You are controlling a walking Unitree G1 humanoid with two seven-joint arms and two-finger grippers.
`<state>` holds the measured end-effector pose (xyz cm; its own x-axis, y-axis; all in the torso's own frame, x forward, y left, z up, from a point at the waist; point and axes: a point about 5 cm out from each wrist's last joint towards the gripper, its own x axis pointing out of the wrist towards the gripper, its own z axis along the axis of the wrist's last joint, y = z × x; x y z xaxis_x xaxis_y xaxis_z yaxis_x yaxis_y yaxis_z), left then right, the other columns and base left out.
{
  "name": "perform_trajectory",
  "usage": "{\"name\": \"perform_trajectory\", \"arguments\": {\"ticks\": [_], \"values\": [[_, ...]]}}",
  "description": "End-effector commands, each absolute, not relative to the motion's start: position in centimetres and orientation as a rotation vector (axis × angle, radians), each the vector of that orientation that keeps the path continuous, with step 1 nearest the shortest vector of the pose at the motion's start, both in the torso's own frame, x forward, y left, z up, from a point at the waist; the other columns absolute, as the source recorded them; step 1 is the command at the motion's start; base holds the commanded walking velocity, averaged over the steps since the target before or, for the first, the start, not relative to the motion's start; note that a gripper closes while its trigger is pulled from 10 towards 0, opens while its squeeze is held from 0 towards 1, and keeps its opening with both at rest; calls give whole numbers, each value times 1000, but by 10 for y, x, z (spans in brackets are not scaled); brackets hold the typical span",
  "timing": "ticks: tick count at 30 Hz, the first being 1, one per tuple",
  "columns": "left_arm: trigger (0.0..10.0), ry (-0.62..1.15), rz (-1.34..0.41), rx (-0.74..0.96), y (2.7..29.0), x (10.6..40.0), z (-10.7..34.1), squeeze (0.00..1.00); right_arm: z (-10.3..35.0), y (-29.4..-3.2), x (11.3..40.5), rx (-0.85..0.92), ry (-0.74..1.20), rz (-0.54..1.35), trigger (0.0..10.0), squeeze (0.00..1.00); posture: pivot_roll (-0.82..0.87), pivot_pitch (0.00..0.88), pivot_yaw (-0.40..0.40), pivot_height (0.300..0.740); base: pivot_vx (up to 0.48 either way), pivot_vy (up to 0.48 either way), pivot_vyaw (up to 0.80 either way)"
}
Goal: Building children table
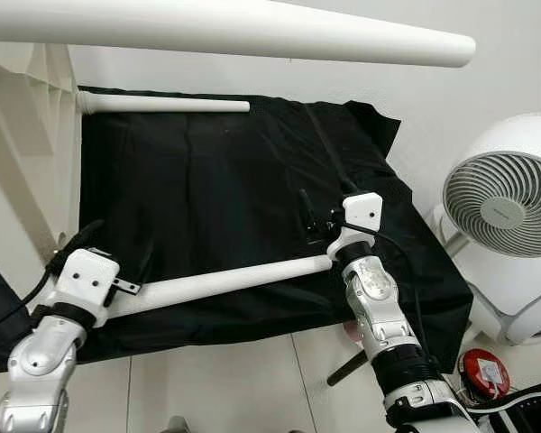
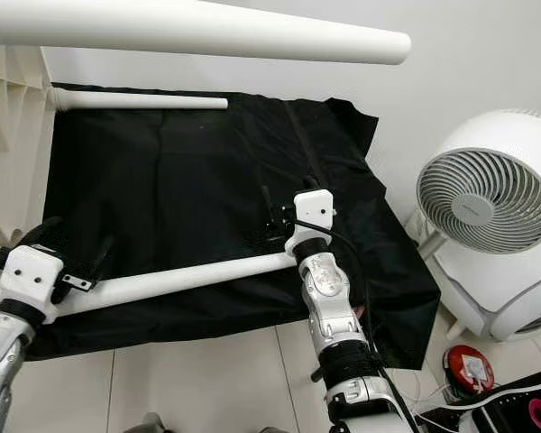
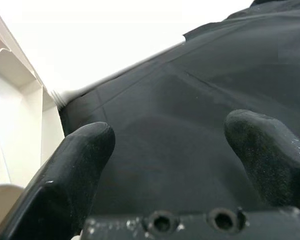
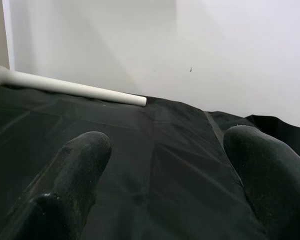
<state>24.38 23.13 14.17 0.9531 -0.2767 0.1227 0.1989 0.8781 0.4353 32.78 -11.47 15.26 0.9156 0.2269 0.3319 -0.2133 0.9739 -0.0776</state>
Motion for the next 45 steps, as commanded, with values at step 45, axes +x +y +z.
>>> {"name": "perform_trajectory", "arguments": {"ticks": [45], "values": [[10000, -217, -10, 269, 202, 168, 128, 0, 141, -109, 322, -3, -309, 303, 10000, 0, 215, 96, -159, 740, 0, 0, 0]]}}
